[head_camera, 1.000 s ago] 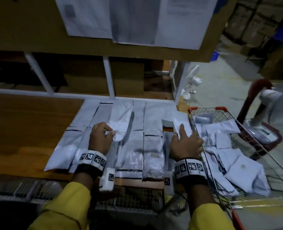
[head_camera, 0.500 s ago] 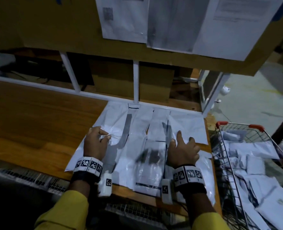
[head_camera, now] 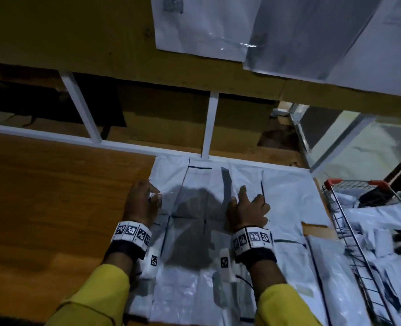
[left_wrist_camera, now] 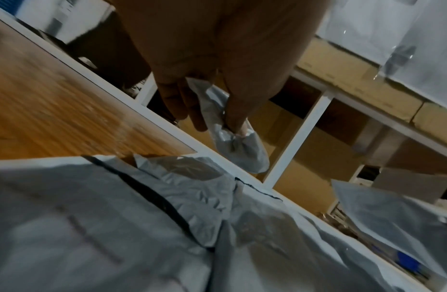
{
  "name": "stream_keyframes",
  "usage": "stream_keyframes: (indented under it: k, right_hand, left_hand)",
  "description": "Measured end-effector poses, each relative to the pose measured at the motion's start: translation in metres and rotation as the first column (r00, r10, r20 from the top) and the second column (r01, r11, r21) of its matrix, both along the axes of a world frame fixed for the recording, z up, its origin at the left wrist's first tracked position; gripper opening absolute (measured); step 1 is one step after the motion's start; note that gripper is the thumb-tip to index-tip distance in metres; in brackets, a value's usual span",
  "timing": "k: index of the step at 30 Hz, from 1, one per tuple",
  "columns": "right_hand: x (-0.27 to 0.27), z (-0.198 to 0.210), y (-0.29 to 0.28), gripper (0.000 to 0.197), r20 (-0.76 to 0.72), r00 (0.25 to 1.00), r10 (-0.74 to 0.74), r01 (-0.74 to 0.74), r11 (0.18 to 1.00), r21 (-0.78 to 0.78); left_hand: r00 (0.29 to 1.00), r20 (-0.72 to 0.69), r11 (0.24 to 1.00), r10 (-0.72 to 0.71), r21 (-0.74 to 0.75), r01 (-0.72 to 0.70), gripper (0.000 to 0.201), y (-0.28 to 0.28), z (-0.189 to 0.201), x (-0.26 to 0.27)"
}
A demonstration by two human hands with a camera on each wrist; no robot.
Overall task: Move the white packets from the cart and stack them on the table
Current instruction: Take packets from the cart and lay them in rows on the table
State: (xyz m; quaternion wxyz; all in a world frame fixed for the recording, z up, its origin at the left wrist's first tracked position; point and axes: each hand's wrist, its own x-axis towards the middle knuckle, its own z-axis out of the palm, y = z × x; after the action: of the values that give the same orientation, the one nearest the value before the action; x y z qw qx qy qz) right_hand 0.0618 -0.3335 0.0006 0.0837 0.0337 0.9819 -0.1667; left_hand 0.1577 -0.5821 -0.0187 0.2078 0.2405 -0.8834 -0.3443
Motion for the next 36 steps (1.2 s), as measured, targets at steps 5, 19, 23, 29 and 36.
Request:
stream_keyframes:
  k: [5, 19, 23, 29, 36]
  right_hand:
    - [-0.019, -0.020, -0.043, 0.065, 0.070, 0.997, -0.021, 0.017, 0.998, 0.053]
    - [-0.024, -0.044, -0.095, 0.081, 0.070, 0.997, -0.016, -0.001, 0.973, 0.231]
    - [-0.020, -0.041, -0.094, 0.085, 0.044, 0.999, -0.027, 0.017, 0.979, 0.204]
    - [-0.011, -0.023, -0.085, 0.085, 0.051, 0.997, -0.053, 0.045, 0.988, 0.150]
    - [0.005, -0.010, -0.053, 0.080, -0.032, 0.990, -0.135, 0.136, 0.989, 0.056]
  left_hand:
    - [1.000, 0.010, 0.999, 0.029, 0.025, -0.029, 0.016, -0.010, -0.012, -0.019]
    - [0.975, 0.211, 0.987, -0.074, 0.155, 0.041, 0.031, -0.032, -0.033, -0.021]
    - [0.971, 0.222, 0.985, -0.092, 0.163, 0.056, 0.034, -0.036, -0.032, -0.021]
    - [0.972, 0.230, 0.996, -0.047, -0.058, 0.062, 0.039, -0.032, -0.013, -0.012]
    - [0.984, 0.155, 0.991, -0.089, -0.082, 0.103, 0.029, -0.005, 0.010, -0.021]
